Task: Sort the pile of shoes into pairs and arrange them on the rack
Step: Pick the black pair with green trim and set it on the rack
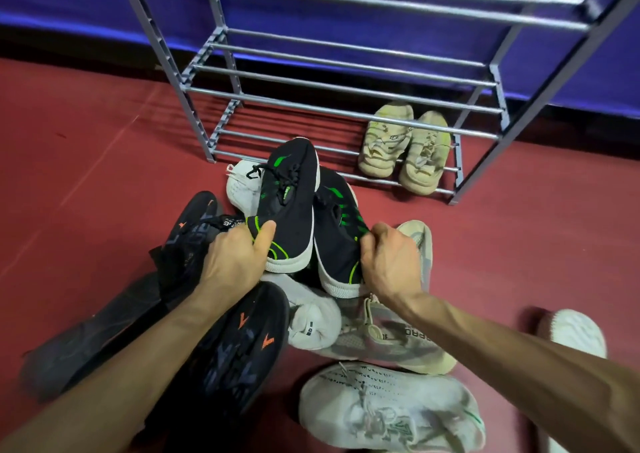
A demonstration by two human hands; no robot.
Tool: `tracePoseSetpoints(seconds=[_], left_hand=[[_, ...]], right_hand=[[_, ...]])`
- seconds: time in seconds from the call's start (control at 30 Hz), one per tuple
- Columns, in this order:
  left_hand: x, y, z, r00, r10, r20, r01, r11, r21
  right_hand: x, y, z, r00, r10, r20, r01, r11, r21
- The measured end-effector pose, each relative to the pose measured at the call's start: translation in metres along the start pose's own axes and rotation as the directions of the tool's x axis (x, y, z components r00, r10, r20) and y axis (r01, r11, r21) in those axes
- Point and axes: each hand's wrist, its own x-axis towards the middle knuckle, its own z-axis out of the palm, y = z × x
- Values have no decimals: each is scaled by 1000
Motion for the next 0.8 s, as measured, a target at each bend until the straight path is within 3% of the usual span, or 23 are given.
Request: tracePoseSetpoints(seconds=[0.13, 0.37, 0.8], left_hand=[[1, 19, 4, 992, 104, -72, -108, 993, -51], [25, 58, 25, 998, 65, -23, -66, 996, -61], [46, 50, 24, 996, -84, 1, 84, 996, 25]], right_hand=[[9, 16, -16, 988, -30, -151, 31, 999, 8], [35, 38, -41, 968, 81, -237, -80, 997, 17], [54, 29, -25, 974, 166, -154, -155, 985, 78]])
